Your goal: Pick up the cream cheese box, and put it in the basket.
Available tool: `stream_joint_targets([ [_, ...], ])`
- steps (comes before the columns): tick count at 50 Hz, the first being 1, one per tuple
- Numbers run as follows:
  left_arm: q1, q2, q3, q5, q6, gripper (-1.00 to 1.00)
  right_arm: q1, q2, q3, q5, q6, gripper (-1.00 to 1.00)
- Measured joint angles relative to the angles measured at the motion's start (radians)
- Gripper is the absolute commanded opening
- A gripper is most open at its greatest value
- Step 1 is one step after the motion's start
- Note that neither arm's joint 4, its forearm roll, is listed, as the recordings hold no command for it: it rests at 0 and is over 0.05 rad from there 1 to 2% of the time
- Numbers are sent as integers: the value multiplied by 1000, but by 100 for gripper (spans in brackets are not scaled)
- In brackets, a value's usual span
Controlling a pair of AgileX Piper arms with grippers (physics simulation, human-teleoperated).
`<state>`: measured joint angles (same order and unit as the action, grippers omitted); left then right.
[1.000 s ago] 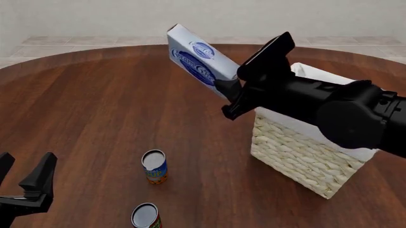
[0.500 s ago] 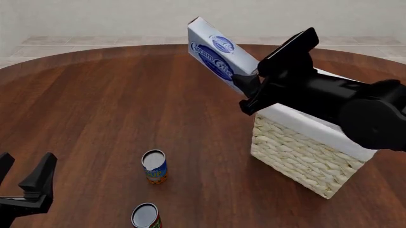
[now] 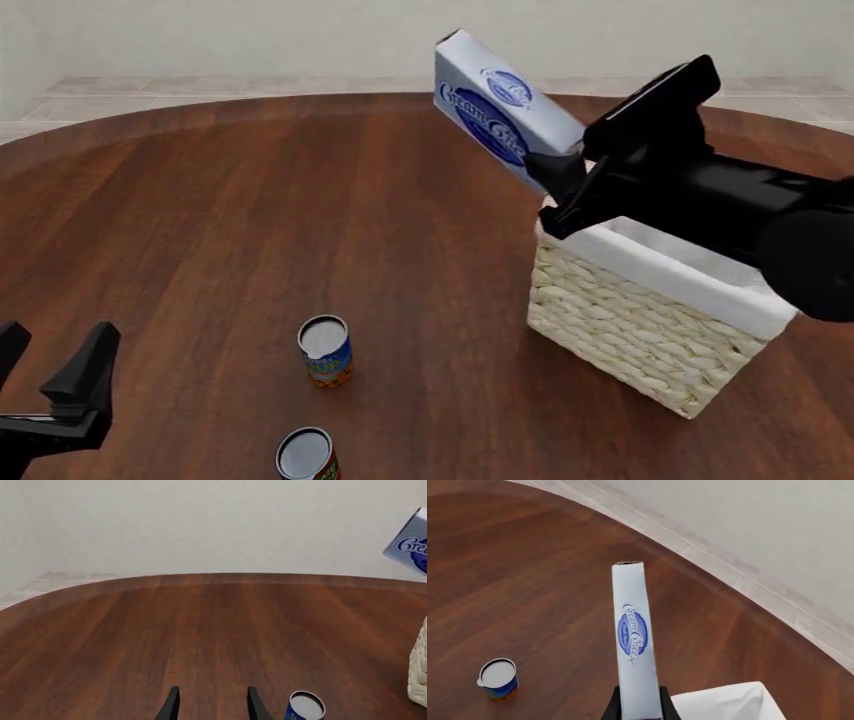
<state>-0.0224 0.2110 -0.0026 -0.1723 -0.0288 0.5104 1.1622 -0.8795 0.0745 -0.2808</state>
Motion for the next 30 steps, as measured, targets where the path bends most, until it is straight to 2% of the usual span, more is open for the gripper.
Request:
stream_joint_targets([
  [30,1,4,0,-3,-5,100,-81,-24,32,0,0,-100],
])
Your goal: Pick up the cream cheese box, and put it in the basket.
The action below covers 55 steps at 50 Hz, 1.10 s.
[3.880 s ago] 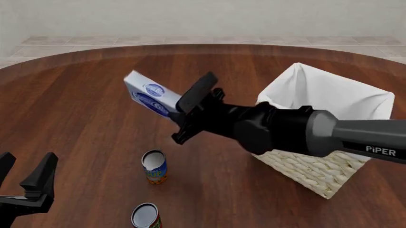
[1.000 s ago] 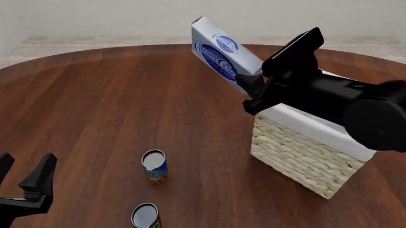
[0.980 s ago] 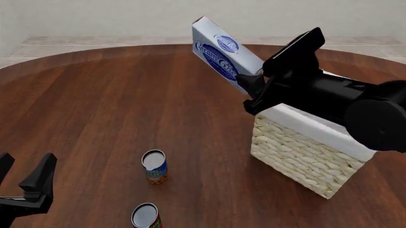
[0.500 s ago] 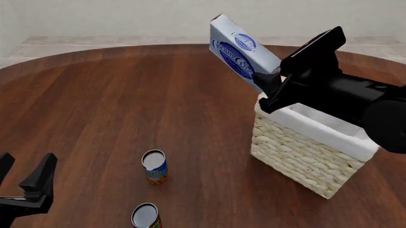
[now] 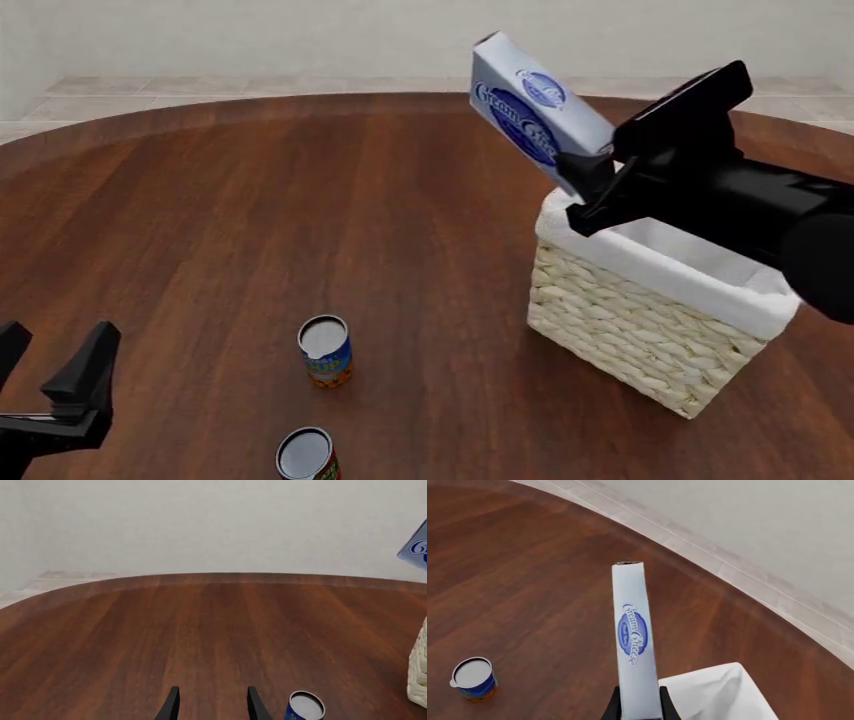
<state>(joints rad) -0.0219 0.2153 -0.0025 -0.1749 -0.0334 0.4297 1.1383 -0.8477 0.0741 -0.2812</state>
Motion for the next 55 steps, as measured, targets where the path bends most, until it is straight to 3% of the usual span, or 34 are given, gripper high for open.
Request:
stream_joint_targets([
  [55,0,6,0,-6,0,100,-146,-103,16,117,-47,-100],
])
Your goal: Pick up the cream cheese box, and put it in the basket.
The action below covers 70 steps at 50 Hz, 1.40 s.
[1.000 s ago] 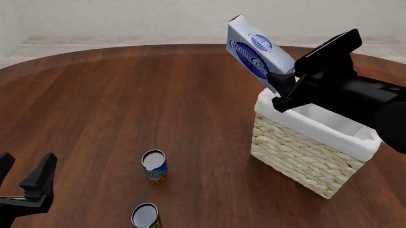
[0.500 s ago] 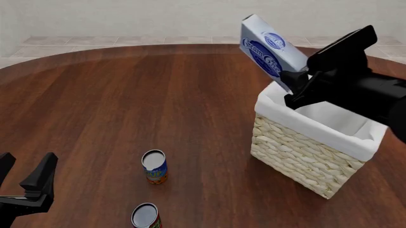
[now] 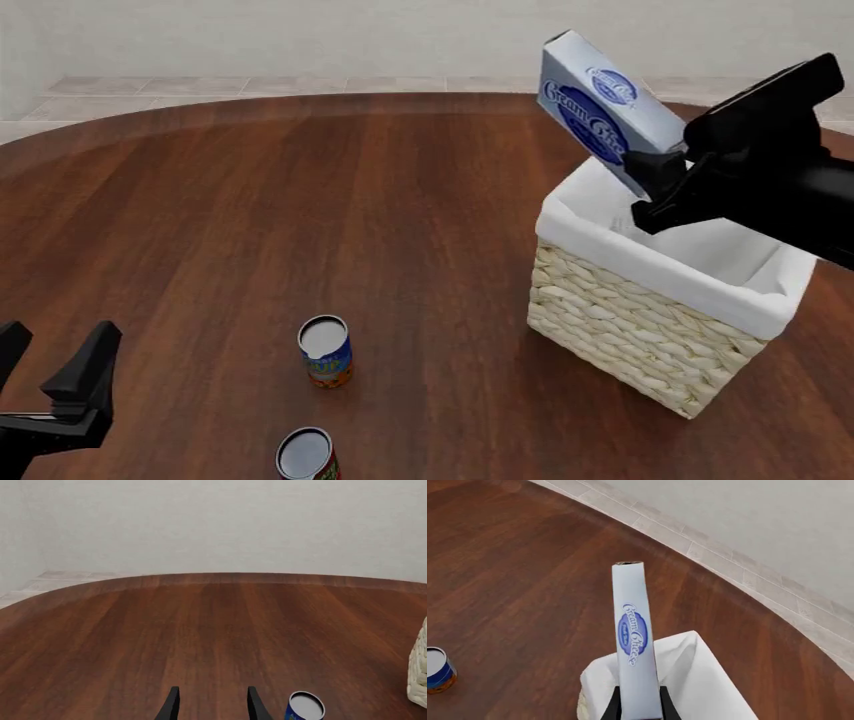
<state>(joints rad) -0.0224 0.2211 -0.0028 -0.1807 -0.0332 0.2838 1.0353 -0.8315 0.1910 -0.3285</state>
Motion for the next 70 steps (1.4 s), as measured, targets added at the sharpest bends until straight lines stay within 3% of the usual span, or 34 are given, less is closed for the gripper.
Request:
stream_joint_targets([
  [37,5,-10,1,11,-4,100,-101,-56,23,103,-34,-100],
  [70,7,-7,0,9,-9,100,-175,-58,-6,235,-124,-100],
])
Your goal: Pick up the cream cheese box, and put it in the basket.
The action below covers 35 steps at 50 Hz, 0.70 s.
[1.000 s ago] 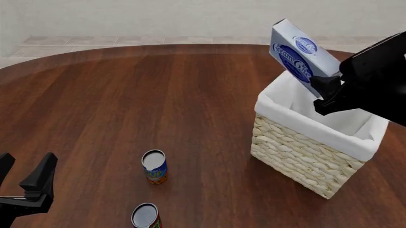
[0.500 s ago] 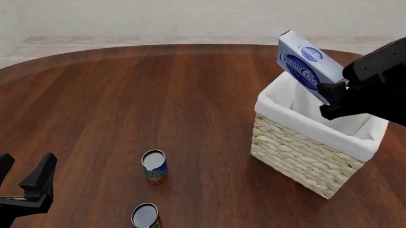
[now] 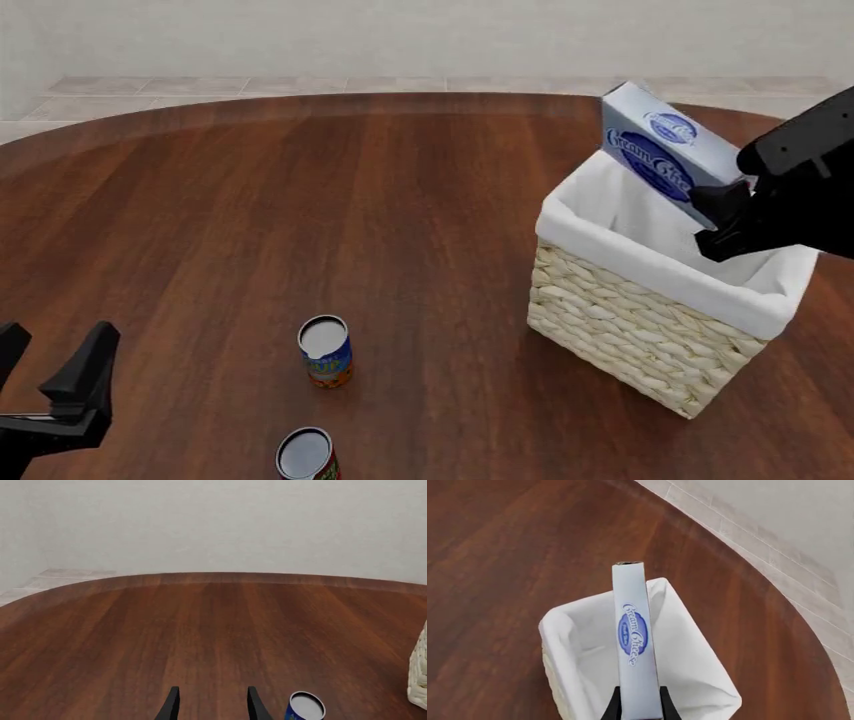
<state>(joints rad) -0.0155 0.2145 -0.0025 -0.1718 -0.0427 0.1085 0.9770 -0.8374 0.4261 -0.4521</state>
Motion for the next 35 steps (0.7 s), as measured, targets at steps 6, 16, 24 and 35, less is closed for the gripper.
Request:
stream_joint_targets([
  [6,0,2,0,-3,-1,100,-13,-8,2,26,-16,-100],
  [16,1,4,0,-5,0,100,-27,-18,10,56,-36,-100],
  [24,0,3,0,-4,1,100,-47,-18,14,77,-48,-100],
  [35,1,0,-1,-1,0,100,-82,0,19,89,-71,-100],
])
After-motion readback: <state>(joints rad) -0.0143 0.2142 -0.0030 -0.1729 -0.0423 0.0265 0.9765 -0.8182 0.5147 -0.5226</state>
